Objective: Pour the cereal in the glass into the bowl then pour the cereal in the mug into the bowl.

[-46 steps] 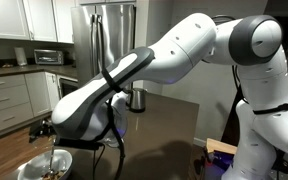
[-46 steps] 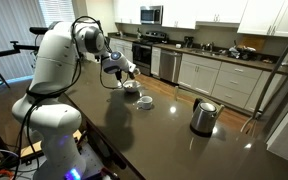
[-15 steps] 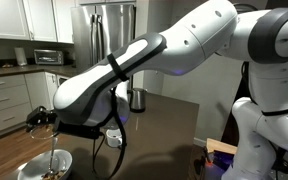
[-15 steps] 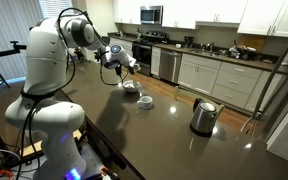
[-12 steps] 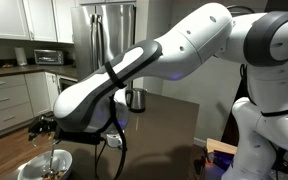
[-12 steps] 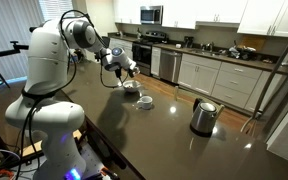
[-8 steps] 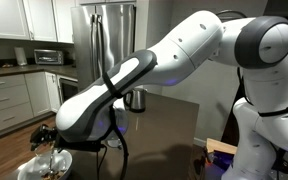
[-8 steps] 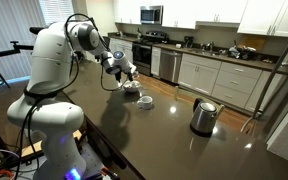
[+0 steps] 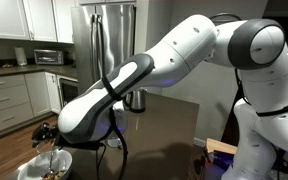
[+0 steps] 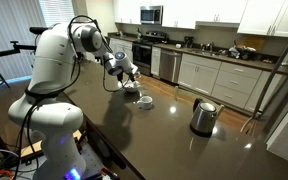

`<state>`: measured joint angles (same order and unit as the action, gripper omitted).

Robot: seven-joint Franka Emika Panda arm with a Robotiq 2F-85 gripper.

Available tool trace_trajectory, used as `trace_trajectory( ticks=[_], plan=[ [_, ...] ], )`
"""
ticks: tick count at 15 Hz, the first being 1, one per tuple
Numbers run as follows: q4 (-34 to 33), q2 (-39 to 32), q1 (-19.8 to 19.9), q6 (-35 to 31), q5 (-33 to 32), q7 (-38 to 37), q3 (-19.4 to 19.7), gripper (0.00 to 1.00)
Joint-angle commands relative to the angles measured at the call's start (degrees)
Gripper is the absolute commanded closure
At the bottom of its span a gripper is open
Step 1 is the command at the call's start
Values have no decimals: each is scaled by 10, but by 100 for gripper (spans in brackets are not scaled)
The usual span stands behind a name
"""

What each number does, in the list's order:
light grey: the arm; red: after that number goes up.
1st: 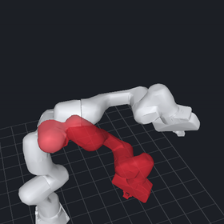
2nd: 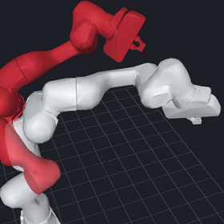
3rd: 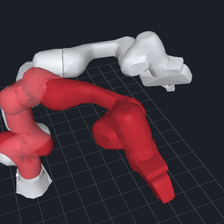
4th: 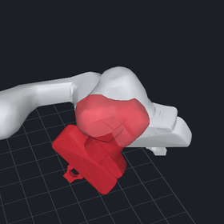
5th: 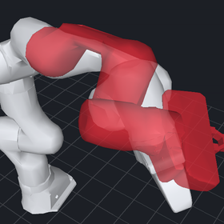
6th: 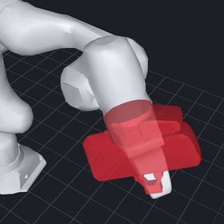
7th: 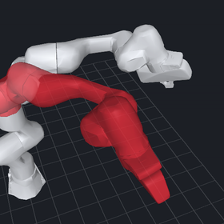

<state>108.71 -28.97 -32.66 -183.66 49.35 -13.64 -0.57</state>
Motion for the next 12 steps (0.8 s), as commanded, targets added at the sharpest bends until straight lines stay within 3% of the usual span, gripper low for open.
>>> trace_trajectory(
  ticks=[1, 12],
  plan=[
    [8, 19, -30, -41, -13, 5, 16, 40],
    [9, 31, -67, -165, -39, 39, 12, 40]
  ],
)
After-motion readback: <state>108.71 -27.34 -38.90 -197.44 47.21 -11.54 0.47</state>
